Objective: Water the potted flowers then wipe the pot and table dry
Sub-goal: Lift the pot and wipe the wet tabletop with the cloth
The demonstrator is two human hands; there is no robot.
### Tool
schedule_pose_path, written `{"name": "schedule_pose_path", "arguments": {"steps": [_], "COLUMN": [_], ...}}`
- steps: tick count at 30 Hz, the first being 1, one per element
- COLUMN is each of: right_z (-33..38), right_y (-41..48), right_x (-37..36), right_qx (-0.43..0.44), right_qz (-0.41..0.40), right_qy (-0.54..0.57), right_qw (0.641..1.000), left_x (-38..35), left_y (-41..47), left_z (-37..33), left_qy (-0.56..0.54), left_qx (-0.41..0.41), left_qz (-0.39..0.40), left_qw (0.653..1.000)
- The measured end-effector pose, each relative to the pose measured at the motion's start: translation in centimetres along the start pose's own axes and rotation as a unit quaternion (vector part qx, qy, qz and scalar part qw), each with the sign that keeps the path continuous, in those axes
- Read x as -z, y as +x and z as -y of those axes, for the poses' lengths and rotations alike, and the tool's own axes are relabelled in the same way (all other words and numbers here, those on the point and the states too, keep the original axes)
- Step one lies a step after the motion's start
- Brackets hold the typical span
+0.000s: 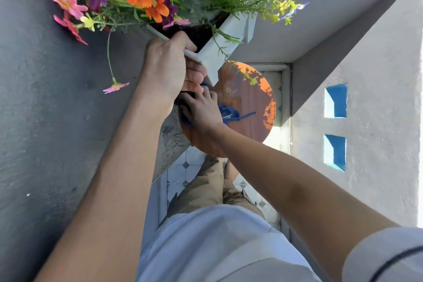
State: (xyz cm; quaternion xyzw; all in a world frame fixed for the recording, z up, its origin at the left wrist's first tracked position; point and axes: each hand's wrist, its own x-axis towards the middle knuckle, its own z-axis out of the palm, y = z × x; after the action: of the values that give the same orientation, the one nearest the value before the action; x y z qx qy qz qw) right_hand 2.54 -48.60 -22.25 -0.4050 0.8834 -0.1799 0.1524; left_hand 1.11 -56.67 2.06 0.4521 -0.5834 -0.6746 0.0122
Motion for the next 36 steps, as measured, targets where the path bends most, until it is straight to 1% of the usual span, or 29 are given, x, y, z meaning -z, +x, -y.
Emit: {"name": "schedule_pose_path", "arguments": {"steps": [4, 6, 8, 12, 15, 16, 18, 20, 21, 24, 26, 28, 30, 33, 36], "right_z": [-0.6, -1.7, -3.3, -6.6, -8.8, -9.6, -10.8, -11.5, -11.8, -12.4, -12.5, -12.0, -10.9, -8.1, -4.1], "right_y": [-4.3, -7.1, -9.7, -13.4, -15.1, -15.3, -14.9, -13.4, -12.5, -9.0, -6.2, -3.5, -1.0, 1.6, 1.9], "right_x": [-1.1, -1.2, -0.7, 0.7, 1.8, 2.2, 2.9, 3.5, 3.6, 4.3, 4.9, 5.1, 4.9, 3.6, 1.5], "right_qx": [0.109, 0.138, 0.142, 0.099, 0.056, 0.026, -0.079, -0.189, -0.221, -0.258, -0.288, -0.304, -0.301, -0.257, -0.208], "right_qz": [0.037, 0.056, 0.06, 0.056, 0.032, 0.021, 0.002, -0.012, -0.024, -0.077, -0.109, -0.135, -0.13, -0.116, -0.086], "right_qy": [0.013, 0.02, 0.027, 0.03, 0.029, 0.033, 0.065, 0.105, 0.109, 0.088, 0.095, 0.085, 0.069, 0.054, 0.049], "right_qw": [0.993, 0.989, 0.988, 0.993, 0.997, 0.999, 0.995, 0.976, 0.969, 0.959, 0.947, 0.939, 0.942, 0.958, 0.973], "left_x": [0.0, 0.0, -0.1, -0.1, 0.0, 0.0, 0.0, 0.0, 0.0, 0.0, -0.1, 0.0, 0.0, 0.1, 0.2], "left_y": [-0.1, -0.1, -0.2, -0.2, -0.1, -0.1, 0.1, 0.2, 0.2, 0.3, 0.4, 0.4, 0.3, 0.4, 0.4], "left_z": [0.0, 0.0, -0.1, 0.1, 0.3, 0.3, 0.4, 0.6, 0.7, 0.8, 0.8, 1.0, 1.1, 1.0, 0.9], "left_qy": [0.008, 0.004, 0.002, 0.005, 0.004, 0.004, 0.006, 0.009, 0.009, 0.007, 0.008, 0.009, 0.005, 0.001, -0.001], "left_qx": [-0.002, -0.002, -0.002, -0.007, -0.008, -0.008, -0.008, -0.006, -0.004, 0.0, -0.002, -0.003, -0.005, -0.006, -0.008], "left_qz": [-0.004, -0.002, -0.002, -0.001, 0.002, 0.002, -0.001, -0.003, -0.003, 0.001, 0.003, 0.004, 0.007, 0.014, 0.017], "left_qw": [1.0, 1.0, 1.0, 1.0, 1.0, 1.0, 1.0, 1.0, 1.0, 1.0, 1.0, 1.0, 1.0, 1.0, 1.0]}}
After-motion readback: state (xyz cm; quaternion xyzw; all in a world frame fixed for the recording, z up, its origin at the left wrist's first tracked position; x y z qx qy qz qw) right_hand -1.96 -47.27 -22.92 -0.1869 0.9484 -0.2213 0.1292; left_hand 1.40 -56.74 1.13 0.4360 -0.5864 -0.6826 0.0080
